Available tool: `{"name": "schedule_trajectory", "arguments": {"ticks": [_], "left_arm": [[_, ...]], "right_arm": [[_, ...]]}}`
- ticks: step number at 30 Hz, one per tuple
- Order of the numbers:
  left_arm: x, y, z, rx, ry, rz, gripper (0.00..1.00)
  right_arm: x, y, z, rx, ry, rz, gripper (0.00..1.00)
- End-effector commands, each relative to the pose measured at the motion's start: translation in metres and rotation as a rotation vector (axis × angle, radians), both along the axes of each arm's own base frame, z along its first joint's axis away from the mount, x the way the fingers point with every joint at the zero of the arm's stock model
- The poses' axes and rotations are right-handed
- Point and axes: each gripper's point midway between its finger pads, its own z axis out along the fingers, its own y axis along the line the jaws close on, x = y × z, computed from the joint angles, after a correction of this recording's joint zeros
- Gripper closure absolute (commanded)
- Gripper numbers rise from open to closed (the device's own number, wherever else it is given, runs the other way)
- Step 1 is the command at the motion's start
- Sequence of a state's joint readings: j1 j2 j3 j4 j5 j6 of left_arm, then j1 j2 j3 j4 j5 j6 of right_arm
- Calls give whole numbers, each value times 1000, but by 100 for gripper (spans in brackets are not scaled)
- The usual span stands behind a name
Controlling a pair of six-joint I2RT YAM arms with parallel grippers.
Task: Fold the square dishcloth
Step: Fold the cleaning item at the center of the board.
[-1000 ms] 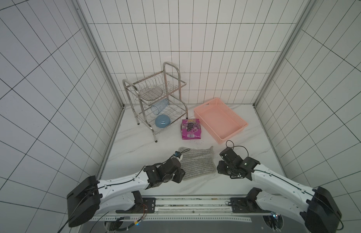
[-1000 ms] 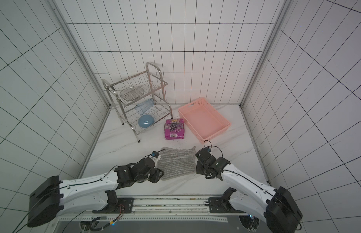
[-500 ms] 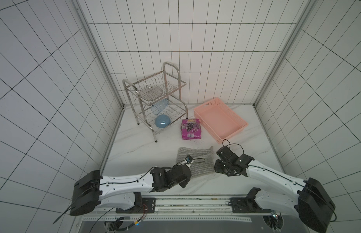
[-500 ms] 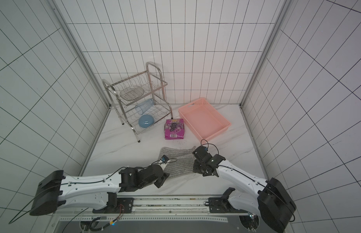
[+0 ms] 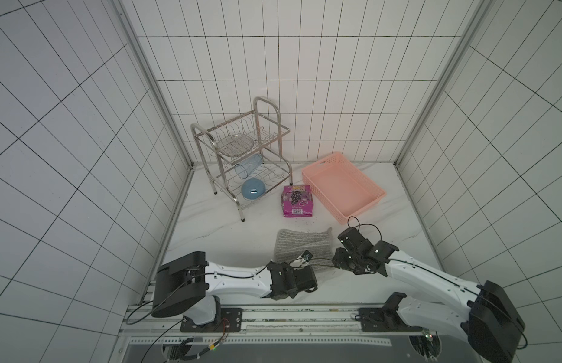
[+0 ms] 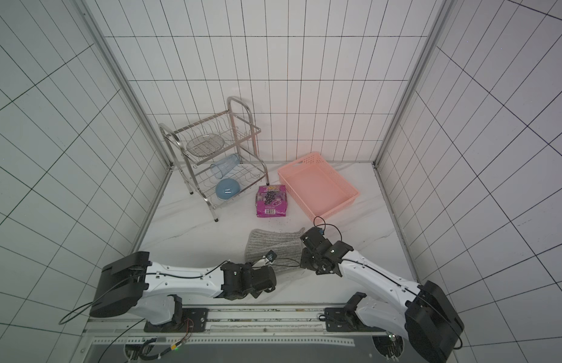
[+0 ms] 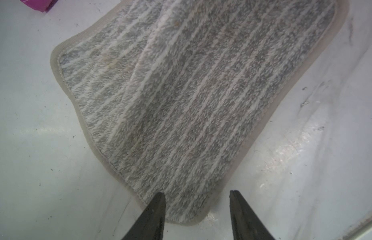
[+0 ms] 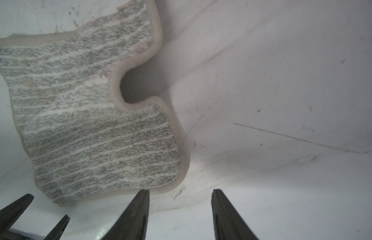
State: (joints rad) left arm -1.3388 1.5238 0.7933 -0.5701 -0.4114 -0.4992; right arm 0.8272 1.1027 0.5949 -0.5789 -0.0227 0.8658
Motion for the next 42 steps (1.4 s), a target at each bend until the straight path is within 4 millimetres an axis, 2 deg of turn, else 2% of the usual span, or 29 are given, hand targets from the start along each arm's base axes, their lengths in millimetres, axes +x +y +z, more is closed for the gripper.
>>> {"name": "schedule_trajectory", "arguments": {"ticks": [1, 9, 13, 15, 18, 20, 22, 33, 36, 38, 42], "left_arm": [[-9, 0, -5, 18, 48, 19, 48], [-17, 9, -17, 86, 128, 99, 44], [-11, 15, -20, 109, 110, 132, 43], [-7, 17, -24, 113, 120, 148, 48], [-2, 19, -27, 105, 134, 151, 64], [0, 15, -26, 101, 132, 133, 78], [-1, 10, -25, 100, 138, 107, 86], [-10, 0, -20, 81, 135, 37, 89], [-9, 0, -19, 76, 131, 39, 91], [-9, 0, -17, 73, 127, 40, 92], [-10, 1, -15, 68, 123, 40, 95]], "right_arm": [[-3, -2, 2, -8, 1, 4, 47], [-3, -1, 0, -9, 6, 9, 47], [-2, 0, -1, -11, 6, 9, 47], [-2, 0, -3, -13, 10, 10, 48], [-2, 0, -5, -15, 9, 7, 47], [0, 0, -6, -18, 6, 2, 48], [2, 3, -7, -17, 4, 5, 48], [5, 24, -34, 5, 71, 18, 51], [3, 26, -41, 2, 97, 24, 55], [-2, 25, -47, -11, 126, 24, 64], [-13, 14, -50, -41, 155, 2, 68]]}}
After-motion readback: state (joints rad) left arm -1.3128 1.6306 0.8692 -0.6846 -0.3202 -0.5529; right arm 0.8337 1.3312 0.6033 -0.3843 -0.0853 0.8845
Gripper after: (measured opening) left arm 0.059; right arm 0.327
